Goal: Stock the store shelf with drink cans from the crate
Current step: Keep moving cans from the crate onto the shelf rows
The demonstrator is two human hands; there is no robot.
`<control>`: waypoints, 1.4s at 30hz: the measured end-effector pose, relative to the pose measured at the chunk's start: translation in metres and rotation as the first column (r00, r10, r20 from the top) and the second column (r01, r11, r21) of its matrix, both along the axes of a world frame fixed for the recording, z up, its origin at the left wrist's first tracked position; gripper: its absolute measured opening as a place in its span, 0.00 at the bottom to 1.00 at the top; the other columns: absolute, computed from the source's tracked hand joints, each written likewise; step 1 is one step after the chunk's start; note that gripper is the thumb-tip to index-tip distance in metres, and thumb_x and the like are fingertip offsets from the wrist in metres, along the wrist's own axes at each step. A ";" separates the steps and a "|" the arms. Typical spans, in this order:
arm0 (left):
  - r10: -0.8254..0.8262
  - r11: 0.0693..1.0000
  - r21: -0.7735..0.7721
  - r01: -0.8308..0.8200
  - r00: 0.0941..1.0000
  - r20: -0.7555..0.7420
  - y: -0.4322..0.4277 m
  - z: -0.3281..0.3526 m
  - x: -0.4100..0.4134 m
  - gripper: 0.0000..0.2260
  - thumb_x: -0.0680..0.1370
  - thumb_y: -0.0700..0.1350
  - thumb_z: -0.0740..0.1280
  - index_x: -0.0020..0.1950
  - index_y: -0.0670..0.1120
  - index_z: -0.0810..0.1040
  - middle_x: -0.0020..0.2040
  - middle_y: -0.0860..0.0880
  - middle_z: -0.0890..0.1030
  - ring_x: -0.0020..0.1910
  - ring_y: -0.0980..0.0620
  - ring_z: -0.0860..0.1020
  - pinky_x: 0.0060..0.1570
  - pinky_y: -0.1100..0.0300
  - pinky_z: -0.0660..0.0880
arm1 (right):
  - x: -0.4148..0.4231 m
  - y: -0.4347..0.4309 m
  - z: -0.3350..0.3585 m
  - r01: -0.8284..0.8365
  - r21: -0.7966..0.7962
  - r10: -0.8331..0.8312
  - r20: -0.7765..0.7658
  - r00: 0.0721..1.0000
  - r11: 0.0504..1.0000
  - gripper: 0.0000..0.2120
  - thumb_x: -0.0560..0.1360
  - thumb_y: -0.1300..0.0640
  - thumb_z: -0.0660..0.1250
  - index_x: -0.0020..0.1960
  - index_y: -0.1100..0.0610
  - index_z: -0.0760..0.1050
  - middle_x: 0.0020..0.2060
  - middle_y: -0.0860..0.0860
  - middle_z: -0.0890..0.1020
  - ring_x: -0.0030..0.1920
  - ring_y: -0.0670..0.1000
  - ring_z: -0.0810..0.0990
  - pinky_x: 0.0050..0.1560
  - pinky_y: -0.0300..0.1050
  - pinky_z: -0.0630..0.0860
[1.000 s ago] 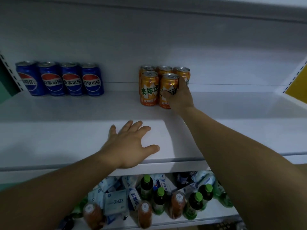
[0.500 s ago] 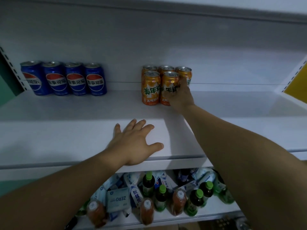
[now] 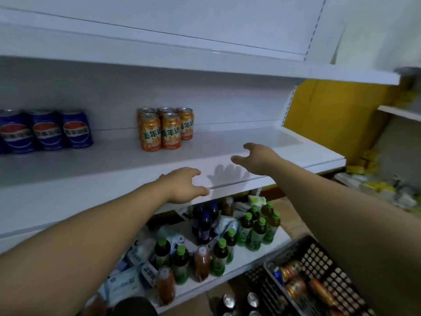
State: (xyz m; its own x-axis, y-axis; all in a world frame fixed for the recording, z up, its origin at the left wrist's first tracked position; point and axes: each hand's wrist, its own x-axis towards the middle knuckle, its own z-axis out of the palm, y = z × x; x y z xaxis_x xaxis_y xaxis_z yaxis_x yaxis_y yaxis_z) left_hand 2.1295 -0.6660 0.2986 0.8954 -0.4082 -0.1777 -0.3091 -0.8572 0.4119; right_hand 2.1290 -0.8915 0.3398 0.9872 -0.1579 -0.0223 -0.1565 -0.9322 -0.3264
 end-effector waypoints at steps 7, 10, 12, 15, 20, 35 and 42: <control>-0.424 0.902 -0.071 0.426 0.905 0.043 -0.122 -0.004 -0.070 0.31 0.74 0.57 0.68 0.74 0.49 0.65 0.72 0.49 0.67 0.70 0.47 0.66 0.68 0.54 0.65 | -0.116 -0.089 -0.014 0.262 -0.054 -0.264 -0.027 0.964 0.963 0.37 0.76 0.35 0.60 0.77 0.55 0.57 0.73 0.56 0.67 0.68 0.58 0.70 0.61 0.52 0.71; -0.541 0.841 -0.045 0.540 0.841 -0.013 -0.165 -0.028 -0.095 0.35 0.74 0.59 0.68 0.76 0.50 0.60 0.76 0.50 0.61 0.73 0.50 0.62 0.71 0.55 0.61 | -0.162 -0.126 -0.035 0.397 -0.053 -0.399 -0.056 0.915 0.916 0.35 0.77 0.36 0.60 0.76 0.55 0.60 0.72 0.56 0.68 0.69 0.58 0.69 0.64 0.51 0.69; -0.612 0.791 -0.038 0.611 0.789 -0.051 -0.192 -0.044 -0.110 0.33 0.76 0.57 0.67 0.76 0.49 0.59 0.77 0.49 0.60 0.74 0.49 0.61 0.70 0.57 0.60 | -0.190 -0.148 -0.055 0.479 -0.053 -0.482 -0.097 0.871 0.876 0.35 0.77 0.36 0.60 0.76 0.55 0.60 0.72 0.55 0.68 0.70 0.57 0.68 0.66 0.51 0.68; -0.685 0.722 -0.017 0.691 0.713 -0.149 -0.234 -0.072 -0.126 0.32 0.77 0.56 0.66 0.77 0.48 0.58 0.76 0.48 0.60 0.74 0.48 0.61 0.68 0.57 0.61 | -0.228 -0.183 -0.091 0.602 -0.069 -0.603 -0.178 0.777 0.796 0.36 0.76 0.34 0.60 0.77 0.52 0.58 0.75 0.53 0.65 0.72 0.56 0.65 0.68 0.50 0.66; -0.711 0.660 0.013 0.751 0.630 -0.312 -0.313 -0.146 -0.132 0.31 0.76 0.56 0.66 0.76 0.48 0.60 0.76 0.47 0.61 0.73 0.47 0.63 0.67 0.57 0.63 | -0.273 -0.249 -0.163 0.697 -0.018 -0.659 -0.343 0.669 0.717 0.34 0.77 0.36 0.60 0.76 0.54 0.60 0.73 0.54 0.67 0.70 0.56 0.68 0.64 0.47 0.68; -0.480 0.620 0.079 0.780 0.457 -0.749 -0.505 -0.452 -0.142 0.36 0.75 0.54 0.69 0.78 0.48 0.55 0.77 0.47 0.59 0.71 0.45 0.65 0.66 0.54 0.68 | -0.300 -0.381 -0.484 0.872 0.148 -0.551 -0.723 0.417 0.466 0.28 0.79 0.40 0.59 0.72 0.56 0.64 0.65 0.56 0.74 0.62 0.57 0.75 0.60 0.49 0.72; -0.413 0.582 0.065 0.811 0.363 -0.835 -0.531 -0.567 -0.143 0.42 0.72 0.55 0.73 0.78 0.49 0.53 0.78 0.48 0.58 0.72 0.45 0.64 0.67 0.53 0.67 | -0.293 -0.394 -0.605 0.973 0.132 -0.558 -0.801 0.218 0.191 0.30 0.78 0.46 0.62 0.73 0.59 0.55 0.65 0.61 0.73 0.62 0.62 0.74 0.56 0.50 0.70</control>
